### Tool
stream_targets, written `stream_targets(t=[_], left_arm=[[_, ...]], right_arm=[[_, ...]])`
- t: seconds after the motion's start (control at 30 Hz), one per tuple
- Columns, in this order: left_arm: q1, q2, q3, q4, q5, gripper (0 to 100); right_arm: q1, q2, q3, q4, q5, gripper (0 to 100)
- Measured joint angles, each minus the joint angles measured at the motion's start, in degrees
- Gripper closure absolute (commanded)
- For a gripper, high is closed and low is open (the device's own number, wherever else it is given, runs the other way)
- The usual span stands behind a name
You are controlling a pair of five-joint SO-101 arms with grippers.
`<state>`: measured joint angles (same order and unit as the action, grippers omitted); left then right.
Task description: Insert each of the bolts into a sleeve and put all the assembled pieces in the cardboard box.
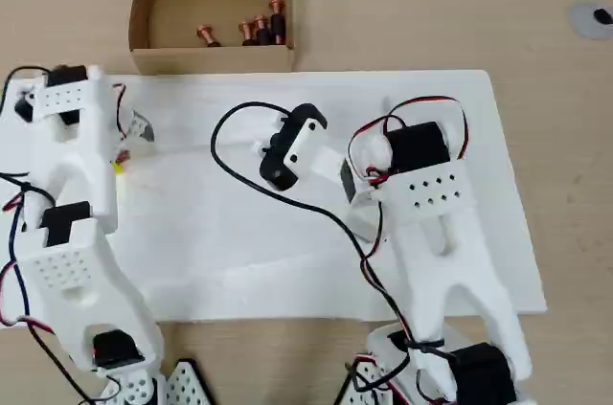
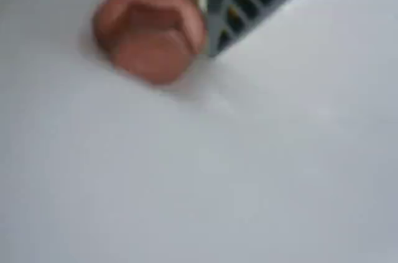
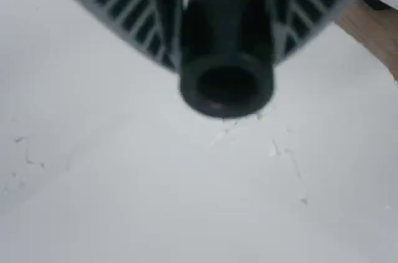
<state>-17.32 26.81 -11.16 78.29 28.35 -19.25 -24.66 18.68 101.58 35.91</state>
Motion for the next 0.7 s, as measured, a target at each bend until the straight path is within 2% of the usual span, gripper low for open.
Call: stream_targets(t=[0.37,0.7], left_arm=[[-1.3,0.0,-6.5,9.6,0.4,74],[-5.2,0.0,-6.5,11.4,0.4,74]], right_arm=[[0.0,0.0,0.0,0.0,0.0,98.8],[0.0,0.0,0.0,0.0,0.5,98.8]])
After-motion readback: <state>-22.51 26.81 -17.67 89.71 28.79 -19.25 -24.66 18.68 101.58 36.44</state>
